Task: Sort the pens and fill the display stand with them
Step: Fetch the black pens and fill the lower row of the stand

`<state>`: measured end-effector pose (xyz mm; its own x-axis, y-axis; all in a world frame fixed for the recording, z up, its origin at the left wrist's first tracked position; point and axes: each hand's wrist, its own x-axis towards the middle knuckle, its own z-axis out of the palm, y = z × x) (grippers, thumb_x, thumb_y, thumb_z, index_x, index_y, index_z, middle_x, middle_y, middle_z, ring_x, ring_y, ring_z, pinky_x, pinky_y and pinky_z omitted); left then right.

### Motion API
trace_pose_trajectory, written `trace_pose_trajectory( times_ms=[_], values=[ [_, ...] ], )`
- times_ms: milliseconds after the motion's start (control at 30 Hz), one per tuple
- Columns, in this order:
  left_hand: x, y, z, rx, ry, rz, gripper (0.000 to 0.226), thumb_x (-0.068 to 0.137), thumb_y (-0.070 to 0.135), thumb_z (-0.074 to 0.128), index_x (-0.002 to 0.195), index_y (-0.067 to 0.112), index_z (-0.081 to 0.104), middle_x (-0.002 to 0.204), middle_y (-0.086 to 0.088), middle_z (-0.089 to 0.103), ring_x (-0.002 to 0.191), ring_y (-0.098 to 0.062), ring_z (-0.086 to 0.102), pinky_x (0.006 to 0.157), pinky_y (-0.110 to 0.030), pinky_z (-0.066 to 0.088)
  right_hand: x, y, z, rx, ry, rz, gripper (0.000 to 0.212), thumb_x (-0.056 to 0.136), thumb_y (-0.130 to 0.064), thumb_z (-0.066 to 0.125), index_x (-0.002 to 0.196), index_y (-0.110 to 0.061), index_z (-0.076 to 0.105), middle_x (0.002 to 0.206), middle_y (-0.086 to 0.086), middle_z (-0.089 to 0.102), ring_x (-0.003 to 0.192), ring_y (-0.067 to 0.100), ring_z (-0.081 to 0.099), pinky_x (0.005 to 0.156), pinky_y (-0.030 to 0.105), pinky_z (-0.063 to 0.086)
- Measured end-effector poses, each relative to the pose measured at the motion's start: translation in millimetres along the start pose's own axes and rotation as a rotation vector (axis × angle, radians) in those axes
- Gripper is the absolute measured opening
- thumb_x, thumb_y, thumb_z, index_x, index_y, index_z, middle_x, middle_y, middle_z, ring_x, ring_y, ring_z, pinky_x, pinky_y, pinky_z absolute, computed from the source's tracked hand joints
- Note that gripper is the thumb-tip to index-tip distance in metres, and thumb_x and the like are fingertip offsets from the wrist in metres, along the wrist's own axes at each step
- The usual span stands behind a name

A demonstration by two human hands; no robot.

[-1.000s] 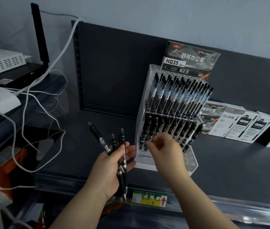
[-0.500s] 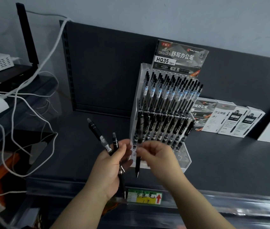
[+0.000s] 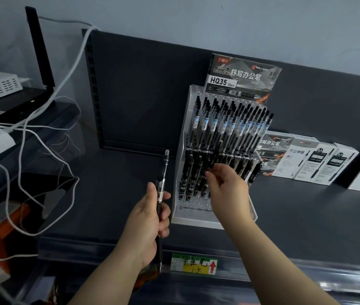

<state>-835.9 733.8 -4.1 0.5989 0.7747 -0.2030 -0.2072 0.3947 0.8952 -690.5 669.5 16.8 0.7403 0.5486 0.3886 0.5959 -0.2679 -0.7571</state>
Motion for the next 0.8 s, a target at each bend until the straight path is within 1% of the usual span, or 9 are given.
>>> trace_pose_trajectory(
  times_ms=[33, 100, 133, 167, 233, 367, 533, 700, 800],
  values=[
    [-0.2, 0.5, 0.2, -0.012, 0.002, -0.002, 0.052, 0.081, 0.058, 0.04, 0.091, 0.01, 0.057, 0.05, 0.004, 0.04, 0.041, -0.007, 0.028, 0.039, -0.02, 0.026, 0.6, 0.0, 0.3, -0.007, -0.001, -0.004, 0.029, 0.094, -0.022, 0.054, 0.12, -0.01, 0.058, 0.097, -0.005, 0.066, 0.072, 0.001, 0.057, 0.06, 0.004, 0.039],
    [-0.6, 0.9, 0.1, -0.025, 0.003, 0.008, 0.044, 0.085, 0.052, 0.042, 0.088, 0.01, 0.055, 0.051, 0.004, 0.039, 0.041, -0.007, 0.028, 0.039, -0.02, 0.026, -0.1, 1.2, 1.5, -0.038, -0.017, -0.008, 0.028, 0.094, -0.022, 0.054, 0.119, -0.01, 0.058, 0.083, -0.01, 0.062, 0.064, -0.002, 0.053, 0.056, 0.005, 0.042],
    [-0.8, 0.8, -0.3, -0.03, 0.003, 0.017, 0.04, 0.088, 0.049, 0.043, 0.086, 0.01, 0.054, 0.052, 0.004, 0.039, 0.041, -0.007, 0.028, 0.04, -0.02, 0.026, -1.0, 3.1, 3.0, -0.065, -0.04, -0.004, 0.027, 0.094, -0.022, 0.053, 0.118, -0.01, 0.059, 0.076, -0.013, 0.058, 0.06, -0.001, 0.052, 0.057, 0.009, 0.044],
    [-0.9, 0.7, -0.6, -0.038, 0.003, 0.023, 0.037, 0.09, 0.046, 0.044, 0.085, 0.011, 0.054, 0.053, 0.003, 0.038, 0.041, -0.007, 0.028, 0.04, -0.02, 0.026, -2.3, 5.5, 4.5, -0.097, -0.07, 0.008, 0.027, 0.094, -0.022, 0.053, 0.117, -0.01, 0.06, 0.071, -0.013, 0.055, 0.059, 0.002, 0.051, 0.059, 0.017, 0.048],
    [-1.5, 0.9, -1.1, -0.064, 0.01, 0.024, 0.033, 0.092, 0.043, 0.045, 0.083, 0.011, 0.053, 0.054, 0.003, 0.038, 0.042, -0.007, 0.028, 0.041, -0.019, 0.026, -4.2, 9.6, 7.0, -0.147, -0.12, 0.04, 0.026, 0.095, -0.023, 0.051, 0.115, -0.009, 0.062, 0.069, -0.008, 0.056, 0.058, 0.009, 0.053, 0.062, 0.028, 0.05],
    [-2.2, 1.0, 0.1, -0.104, 0.033, 0.018, 0.032, 0.092, 0.041, 0.045, 0.079, 0.012, 0.05, 0.054, 0.003, 0.039, 0.042, -0.007, 0.028, 0.039, -0.019, 0.026, -2.9, 11.5, 10.0, -0.212, -0.143, 0.019, 0.024, 0.096, -0.024, 0.048, 0.108, -0.01, 0.065, 0.065, -0.005, 0.057, 0.053, 0.009, 0.052, 0.054, 0.026, 0.045],
    [-4.5, 0.0, 2.3, -0.112, 0.039, -0.002, 0.033, 0.092, 0.043, 0.045, 0.081, 0.013, 0.05, 0.052, 0.004, 0.039, 0.041, -0.006, 0.027, 0.039, -0.018, 0.026, -0.4, 10.7, 9.1, -0.284, -0.178, -0.01, 0.023, 0.097, -0.024, 0.046, 0.104, -0.01, 0.063, 0.068, 0.0, 0.06, 0.054, 0.013, 0.052, 0.05, 0.025, 0.04],
    [-6.5, -1.2, 2.2, -0.104, 0.028, 0.001, 0.032, 0.091, 0.043, 0.045, 0.08, 0.013, 0.049, 0.052, 0.004, 0.039, 0.042, -0.006, 0.027, 0.042, -0.02, 0.025, 1.0, 8.0, 8.5, -0.365, -0.198, -0.022, 0.025, 0.097, -0.024, 0.045, 0.097, -0.007, 0.062, 0.073, 0.006, 0.062, 0.06, 0.021, 0.055, 0.053, 0.03, 0.043],
    [-8.1, -1.8, 2.6, -0.1, 0.017, 0.002, 0.029, 0.092, 0.041, 0.045, 0.079, 0.015, 0.048, 0.053, 0.004, 0.039, 0.042, -0.006, 0.027, 0.041, -0.019, 0.025, 0.3, 8.1, 10.9, -0.41, -0.219, -0.021, 0.025, 0.097, -0.024, 0.044, 0.098, -0.006, 0.061, 0.073, 0.004, 0.059, 0.062, 0.022, 0.055, 0.053, 0.027, 0.041]
  ],
)
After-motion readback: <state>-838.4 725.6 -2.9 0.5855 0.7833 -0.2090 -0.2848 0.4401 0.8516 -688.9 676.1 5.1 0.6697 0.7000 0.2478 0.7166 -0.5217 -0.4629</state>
